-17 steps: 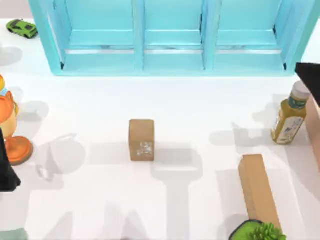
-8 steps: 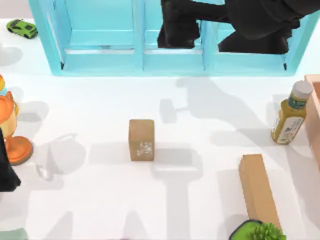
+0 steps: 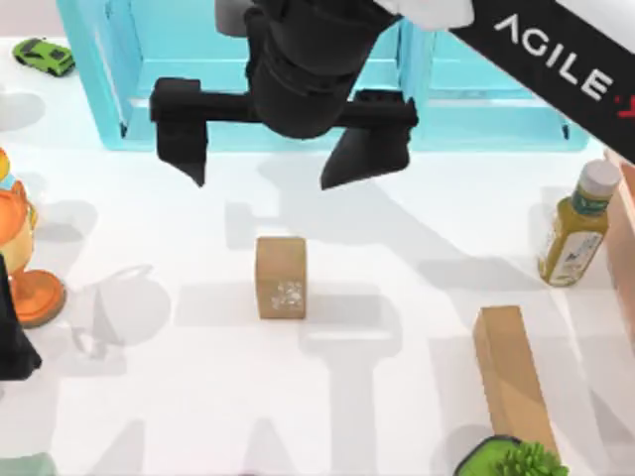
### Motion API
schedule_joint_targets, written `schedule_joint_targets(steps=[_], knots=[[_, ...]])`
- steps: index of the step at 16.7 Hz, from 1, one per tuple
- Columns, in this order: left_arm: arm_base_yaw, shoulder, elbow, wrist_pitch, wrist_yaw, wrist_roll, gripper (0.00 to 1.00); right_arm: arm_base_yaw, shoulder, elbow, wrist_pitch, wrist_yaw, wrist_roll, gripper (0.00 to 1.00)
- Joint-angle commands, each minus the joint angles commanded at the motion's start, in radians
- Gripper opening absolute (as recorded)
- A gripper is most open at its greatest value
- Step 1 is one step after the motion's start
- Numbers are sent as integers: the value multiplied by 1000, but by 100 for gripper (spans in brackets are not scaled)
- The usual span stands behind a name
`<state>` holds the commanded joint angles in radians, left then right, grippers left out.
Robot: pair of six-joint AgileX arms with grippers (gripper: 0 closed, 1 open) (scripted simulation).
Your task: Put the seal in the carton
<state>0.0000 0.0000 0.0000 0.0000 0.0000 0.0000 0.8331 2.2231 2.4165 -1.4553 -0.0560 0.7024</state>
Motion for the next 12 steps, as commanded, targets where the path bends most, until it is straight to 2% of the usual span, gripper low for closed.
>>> schedule_joint_targets(steps=[6,12], knots=[[0,0,0,0,0,0,100,16,266,253,-143,76,97,100],[0,0,0,0,0,0,100,-2,388,348,-199,130,147,100]])
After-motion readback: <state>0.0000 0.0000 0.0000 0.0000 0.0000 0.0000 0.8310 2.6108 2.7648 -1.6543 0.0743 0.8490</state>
